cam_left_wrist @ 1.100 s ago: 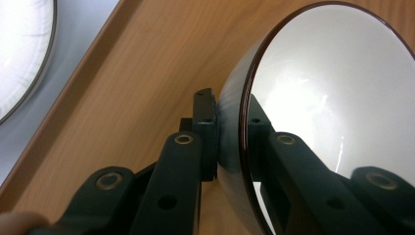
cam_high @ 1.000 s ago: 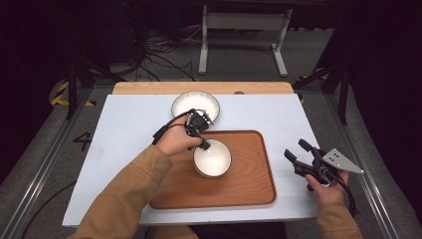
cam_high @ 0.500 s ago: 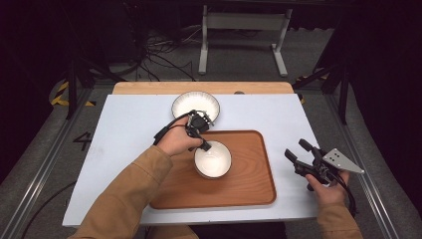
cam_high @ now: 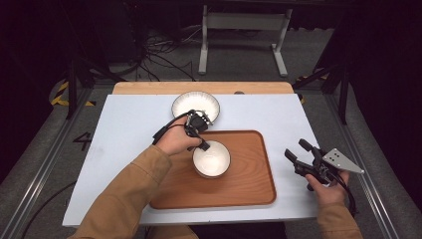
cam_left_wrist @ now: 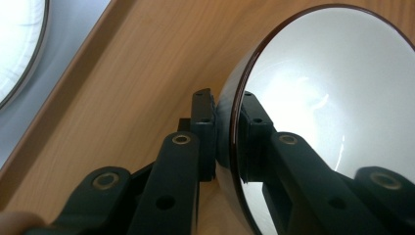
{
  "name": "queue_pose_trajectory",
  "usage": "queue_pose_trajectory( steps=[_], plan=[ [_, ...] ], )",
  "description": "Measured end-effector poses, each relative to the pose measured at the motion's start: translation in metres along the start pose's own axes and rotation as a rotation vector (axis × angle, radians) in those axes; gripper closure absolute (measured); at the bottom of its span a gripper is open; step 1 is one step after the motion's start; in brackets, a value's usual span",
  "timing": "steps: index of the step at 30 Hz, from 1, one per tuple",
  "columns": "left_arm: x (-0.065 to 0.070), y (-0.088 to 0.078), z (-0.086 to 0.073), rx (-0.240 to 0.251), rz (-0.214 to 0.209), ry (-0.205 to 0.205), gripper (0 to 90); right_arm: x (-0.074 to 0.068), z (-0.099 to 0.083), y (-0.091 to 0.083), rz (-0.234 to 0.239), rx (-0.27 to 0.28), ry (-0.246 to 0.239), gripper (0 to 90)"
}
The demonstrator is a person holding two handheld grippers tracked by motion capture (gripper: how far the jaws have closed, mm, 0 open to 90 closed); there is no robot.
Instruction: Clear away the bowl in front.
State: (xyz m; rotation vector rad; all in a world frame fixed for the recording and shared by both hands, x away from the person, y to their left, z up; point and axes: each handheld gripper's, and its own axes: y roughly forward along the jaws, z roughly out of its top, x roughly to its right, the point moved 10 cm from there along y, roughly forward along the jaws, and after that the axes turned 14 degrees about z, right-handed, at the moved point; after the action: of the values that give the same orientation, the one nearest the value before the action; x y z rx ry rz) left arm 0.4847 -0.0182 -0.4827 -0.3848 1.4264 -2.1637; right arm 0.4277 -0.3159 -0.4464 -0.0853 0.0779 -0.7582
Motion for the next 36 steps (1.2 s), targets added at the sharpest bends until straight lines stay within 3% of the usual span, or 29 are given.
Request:
queue_pose_trajectory(
  steps=[8,16,22,32,36],
  plan=[
    [-0.001,0.001,-0.001,-0.014,0.006,-0.002,78.6,0.0,0.0,0.0,0.001,-0.001,0.001,29.7],
    [0.002,-0.004,0.002,0.021,-0.02,-0.02,70.7,-0.001,0.0,0.002,0.005,-0.004,-0.002,29.2],
    [0.004,-0.012,0.006,0.069,-0.018,-0.031,56.5,0.0,0.0,0.004,0.009,-0.008,0.0,28.8],
    [0.01,-0.044,0.006,0.172,0.03,-0.011,45.6,-0.002,0.002,0.014,0.038,-0.011,0.002,28.7],
    [0.012,-0.057,0.002,0.223,0.046,-0.022,42.8,-0.002,0.003,0.018,0.051,-0.012,0.005,28.7]
  ],
)
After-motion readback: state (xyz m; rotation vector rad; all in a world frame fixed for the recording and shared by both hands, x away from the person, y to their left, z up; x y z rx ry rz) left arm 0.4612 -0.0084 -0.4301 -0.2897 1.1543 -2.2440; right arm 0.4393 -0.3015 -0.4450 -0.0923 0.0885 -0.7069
